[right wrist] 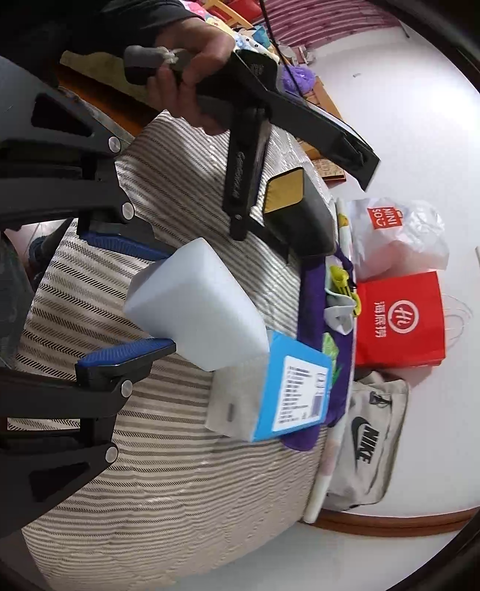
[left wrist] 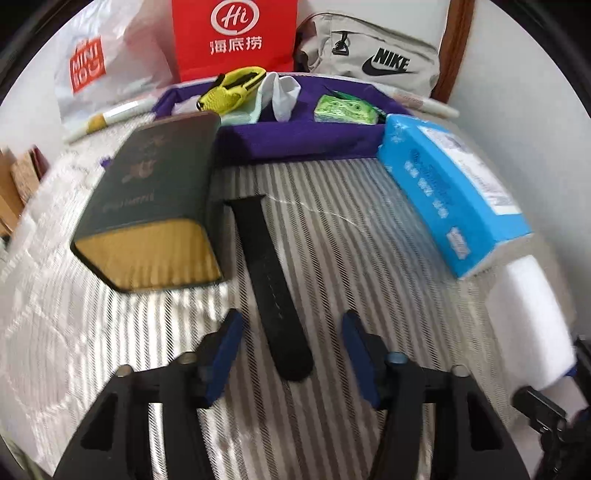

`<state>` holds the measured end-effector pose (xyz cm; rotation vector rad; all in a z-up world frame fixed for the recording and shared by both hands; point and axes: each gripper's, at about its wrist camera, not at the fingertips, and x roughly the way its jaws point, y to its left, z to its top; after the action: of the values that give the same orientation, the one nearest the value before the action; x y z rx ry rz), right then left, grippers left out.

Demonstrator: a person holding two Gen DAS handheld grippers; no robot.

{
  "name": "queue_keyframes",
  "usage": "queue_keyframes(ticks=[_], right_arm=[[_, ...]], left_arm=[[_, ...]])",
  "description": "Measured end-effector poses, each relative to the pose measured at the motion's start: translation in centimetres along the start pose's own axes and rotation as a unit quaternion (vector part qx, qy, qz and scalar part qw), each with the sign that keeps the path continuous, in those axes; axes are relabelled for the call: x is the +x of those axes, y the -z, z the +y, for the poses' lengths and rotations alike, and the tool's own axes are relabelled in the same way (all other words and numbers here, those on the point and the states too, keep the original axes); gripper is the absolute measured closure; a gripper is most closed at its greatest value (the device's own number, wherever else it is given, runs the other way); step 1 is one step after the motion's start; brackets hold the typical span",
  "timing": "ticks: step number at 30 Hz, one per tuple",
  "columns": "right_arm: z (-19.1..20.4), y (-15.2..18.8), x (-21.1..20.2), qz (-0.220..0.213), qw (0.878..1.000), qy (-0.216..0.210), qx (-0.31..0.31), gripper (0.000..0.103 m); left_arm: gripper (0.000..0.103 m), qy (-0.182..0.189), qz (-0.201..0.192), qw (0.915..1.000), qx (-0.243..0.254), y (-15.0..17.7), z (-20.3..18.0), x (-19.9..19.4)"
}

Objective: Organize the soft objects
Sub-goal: 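Grasp the white sponge block with the right tool while the left tool grasps the black watch strap, then carry the sponge block and watch strap over the purple towel with both tools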

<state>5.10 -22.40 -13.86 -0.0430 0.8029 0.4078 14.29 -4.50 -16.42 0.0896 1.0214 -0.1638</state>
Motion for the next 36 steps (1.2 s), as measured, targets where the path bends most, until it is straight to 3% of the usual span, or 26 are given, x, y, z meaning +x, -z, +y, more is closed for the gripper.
queue_keyframes(ticks=[1,3,7,13,17,20,22,24,26,28,29,36], right_arm=[[-0.1,0.1,0.1,0.001,1.000,0.003,0.001,0.060],[-0.4,0.2,0.3,0.002,1.000,0.003,0.002,0.060],[-0.7,0.2,0.5,0.001,1.000,0.002,0.007,0.060],[-0.9,0.6,0.7,0.003,1.000,0.004,0.009,0.060],[-1.3,0.9,1.3,0.013,1.000,0.009,0.013,0.060],[-1.7,1.2,1.4,0.018,1.000,0.010,0.020,0.060],[-1.9,1.4,1.4,0.023,0.999,0.015,0.025,0.060],[-2.1,1.8,1.2,0.026,0.999,0.025,0.029,0.059],[-2.2,2.0,1.2,0.031,0.998,0.031,0.034,0.053],[-2.5,2.1,1.0,0.030,0.998,0.037,0.045,0.049],[-2.7,2.1,0.9,0.029,0.997,0.039,0.051,0.048],[-3.0,1.0,1.5,0.030,0.995,0.044,0.085,0.038]], left_arm=[[0.068,-0.012,-0.005,0.9998,0.013,0.0,-0.3,0.1],[0.078,0.005,-0.009,0.9997,0.022,0.1,-0.3,0.0],[0.082,0.021,-0.010,0.9993,0.030,1.2,0.4,-0.8],[0.083,0.044,0.007,0.9986,0.027,4.3,2.2,-3.0],[0.081,0.047,0.012,0.9986,0.023,4.1,2.7,-2.9],[0.071,0.046,0.008,0.9987,0.018,3.0,2.6,-2.2],[0.059,0.044,0.005,0.9988,0.022,2.3,2.3,-1.6],[0.058,0.035,-0.001,0.9989,0.029,1.8,1.8,-1.2],[0.060,0.017,-0.013,0.9988,0.044,1.8,1.1,-1.0],[0.079,0.023,-0.021,0.9980,0.055,1.8,0.9,-1.1],[0.081,0.021,-0.021,0.9980,0.056,1.8,0.9,-1.1],[0.081,0.029,-0.030,0.9979,0.049,1.9,1.2,-1.1]])
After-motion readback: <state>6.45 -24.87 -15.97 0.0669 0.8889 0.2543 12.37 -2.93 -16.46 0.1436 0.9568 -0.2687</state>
